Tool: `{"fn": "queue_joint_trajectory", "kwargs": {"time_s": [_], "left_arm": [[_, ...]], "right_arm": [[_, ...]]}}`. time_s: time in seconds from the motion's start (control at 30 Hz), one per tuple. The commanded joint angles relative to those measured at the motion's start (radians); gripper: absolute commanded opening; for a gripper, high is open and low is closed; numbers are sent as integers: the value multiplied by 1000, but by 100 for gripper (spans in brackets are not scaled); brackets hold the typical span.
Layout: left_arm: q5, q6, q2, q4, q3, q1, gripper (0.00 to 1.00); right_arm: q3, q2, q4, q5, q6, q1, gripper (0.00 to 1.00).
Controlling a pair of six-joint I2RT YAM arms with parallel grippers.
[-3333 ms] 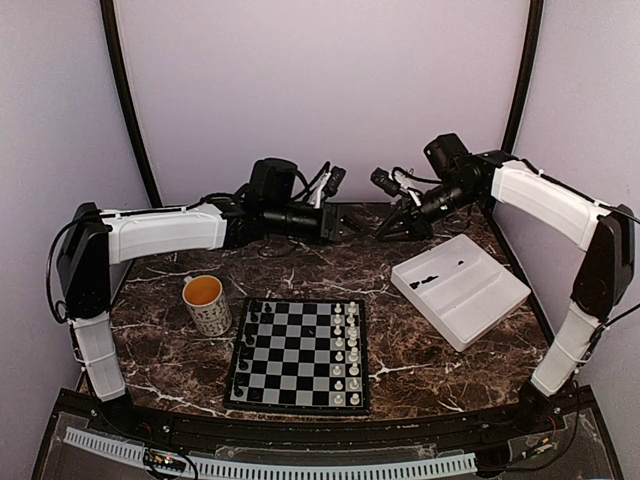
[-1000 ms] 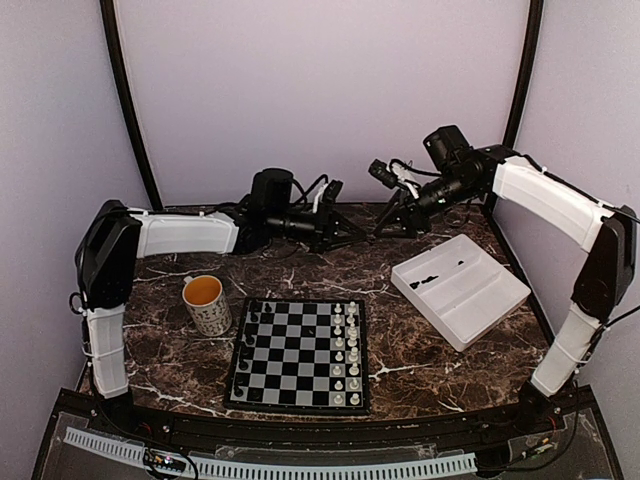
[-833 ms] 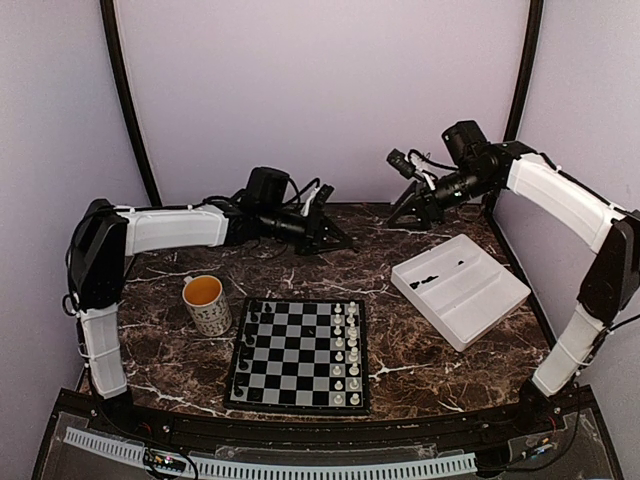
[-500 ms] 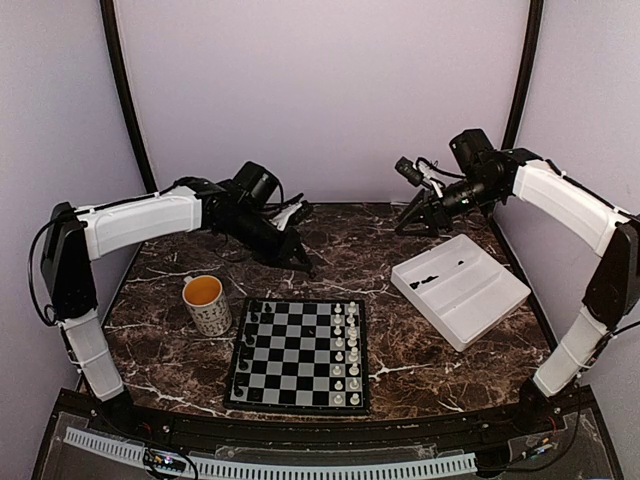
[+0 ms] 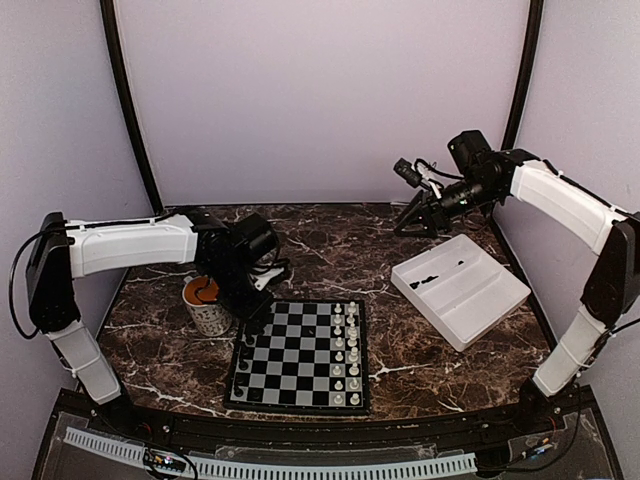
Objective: Set up the chess pieces on the board
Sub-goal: Place the pawn at f7.
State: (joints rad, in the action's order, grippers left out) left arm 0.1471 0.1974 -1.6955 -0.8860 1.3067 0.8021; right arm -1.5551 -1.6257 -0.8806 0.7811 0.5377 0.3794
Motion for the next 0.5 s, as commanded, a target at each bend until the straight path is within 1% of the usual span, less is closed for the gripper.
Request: {"fn": "queue_joint_trajectory", "kwargs": {"time_s": [0.0, 0.23, 0.47], "left_arm": [[-66, 19, 35, 21, -30, 0, 0], [-105, 25, 6, 72, -46, -1, 0], [-86, 22, -30, 112, -39, 0, 0]], "right_arm": [[-9, -6, 11, -2, 3, 4, 51], [13, 15, 21, -17, -2, 4, 51], [22, 17, 23, -23, -1, 5, 51]]}}
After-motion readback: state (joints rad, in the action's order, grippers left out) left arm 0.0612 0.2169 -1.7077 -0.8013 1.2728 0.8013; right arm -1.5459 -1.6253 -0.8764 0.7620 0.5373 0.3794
